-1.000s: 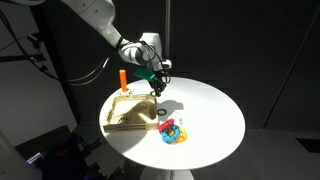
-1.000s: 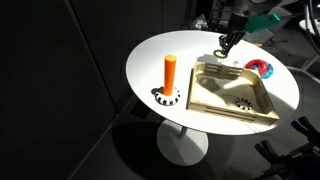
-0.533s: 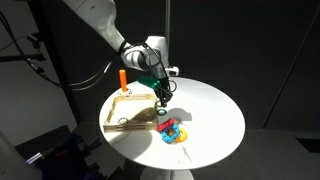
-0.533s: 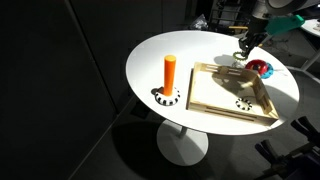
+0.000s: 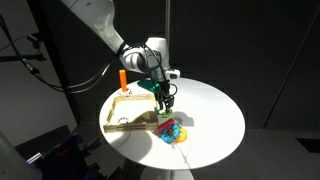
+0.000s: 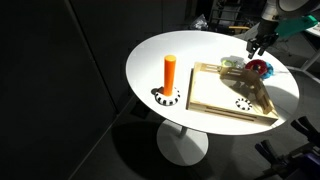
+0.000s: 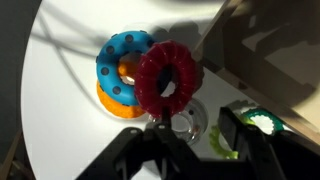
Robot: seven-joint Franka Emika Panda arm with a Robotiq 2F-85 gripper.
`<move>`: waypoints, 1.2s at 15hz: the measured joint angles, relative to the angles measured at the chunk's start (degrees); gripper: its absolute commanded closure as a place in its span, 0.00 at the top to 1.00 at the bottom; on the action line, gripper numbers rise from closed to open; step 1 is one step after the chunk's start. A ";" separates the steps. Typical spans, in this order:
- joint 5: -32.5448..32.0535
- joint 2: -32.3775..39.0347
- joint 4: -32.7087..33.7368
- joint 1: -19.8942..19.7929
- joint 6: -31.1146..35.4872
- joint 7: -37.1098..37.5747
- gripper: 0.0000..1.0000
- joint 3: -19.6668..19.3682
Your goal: Remove the light green ring from the tray and drop it on the table
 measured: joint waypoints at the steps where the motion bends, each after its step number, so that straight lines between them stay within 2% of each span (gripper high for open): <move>1: 0.00 -0.29 -0.25 0.00 -0.08 0.00 0.94 0.03; 2: 0.01 -0.62 -0.50 0.00 -0.21 0.00 1.00 0.13; 5: 1.95 -2.15 -1.05 -0.81 -2.22 -1.30 1.00 2.00; 10: 12.10 -6.22 -1.11 -3.80 -10.80 -10.36 1.00 7.44; 13: 15.13 -9.65 -0.80 -4.43 -19.32 -14.77 1.00 8.86; 18: 14.85 -15.37 1.83 -4.32 -35.85 -17.27 1.00 9.29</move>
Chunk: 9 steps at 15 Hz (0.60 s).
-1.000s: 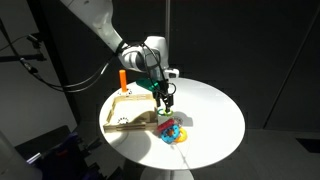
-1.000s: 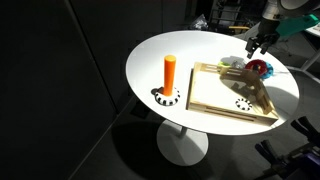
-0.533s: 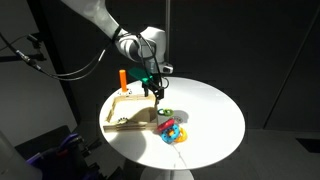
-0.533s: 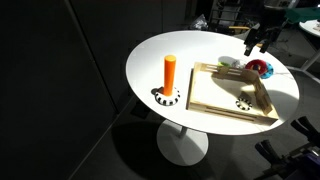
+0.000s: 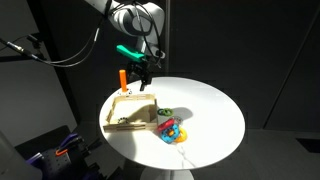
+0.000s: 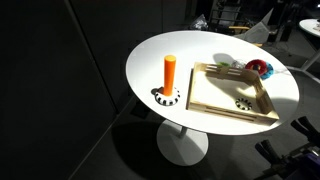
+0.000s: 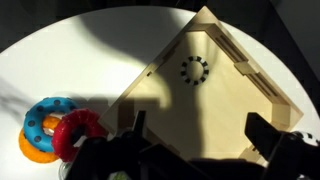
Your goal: Remove the light green ring from the tray and drop it on the table
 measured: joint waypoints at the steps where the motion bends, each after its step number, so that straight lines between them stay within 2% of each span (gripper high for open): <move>1: -0.48 -0.87 0.82 0.09 -2.89 -0.01 1.00 0.02; 5: -4.11 -4.44 4.28 1.06 -11.23 0.24 1.00 0.07; 9: -7.85 -7.86 6.34 2.22 -12.80 2.01 1.00 0.27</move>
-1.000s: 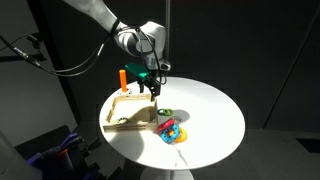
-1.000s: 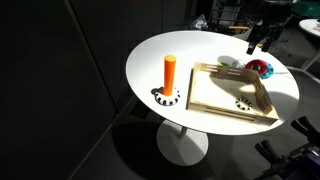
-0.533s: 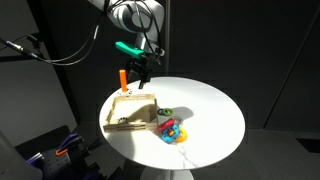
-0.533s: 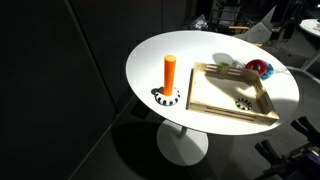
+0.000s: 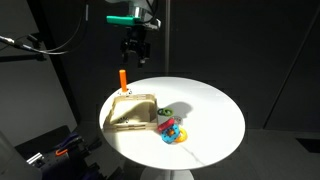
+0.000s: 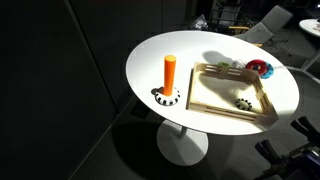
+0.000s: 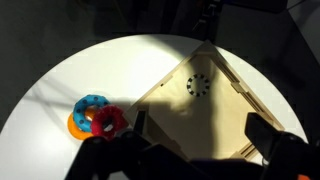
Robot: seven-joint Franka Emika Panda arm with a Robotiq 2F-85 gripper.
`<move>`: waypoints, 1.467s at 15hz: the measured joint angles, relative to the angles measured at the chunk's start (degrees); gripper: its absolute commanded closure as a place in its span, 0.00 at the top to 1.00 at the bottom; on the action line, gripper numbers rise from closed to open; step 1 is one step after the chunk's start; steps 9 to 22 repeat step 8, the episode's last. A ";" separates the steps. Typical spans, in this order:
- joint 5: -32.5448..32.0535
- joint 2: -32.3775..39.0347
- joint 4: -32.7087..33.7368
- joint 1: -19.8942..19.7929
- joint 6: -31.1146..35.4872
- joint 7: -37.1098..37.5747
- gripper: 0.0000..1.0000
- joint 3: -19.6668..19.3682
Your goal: Remove the light green ring from the tray and drop it on the table
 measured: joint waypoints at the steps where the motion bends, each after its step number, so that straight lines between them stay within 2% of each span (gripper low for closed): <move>1: -0.63 -0.84 0.24 0.22 0.00 0.61 1.00 0.13; 7: -1.79 -4.48 0.57 1.16 0.01 2.85 1.00 0.64; 22: -1.79 -4.53 0.57 1.18 0.01 2.87 1.00 0.64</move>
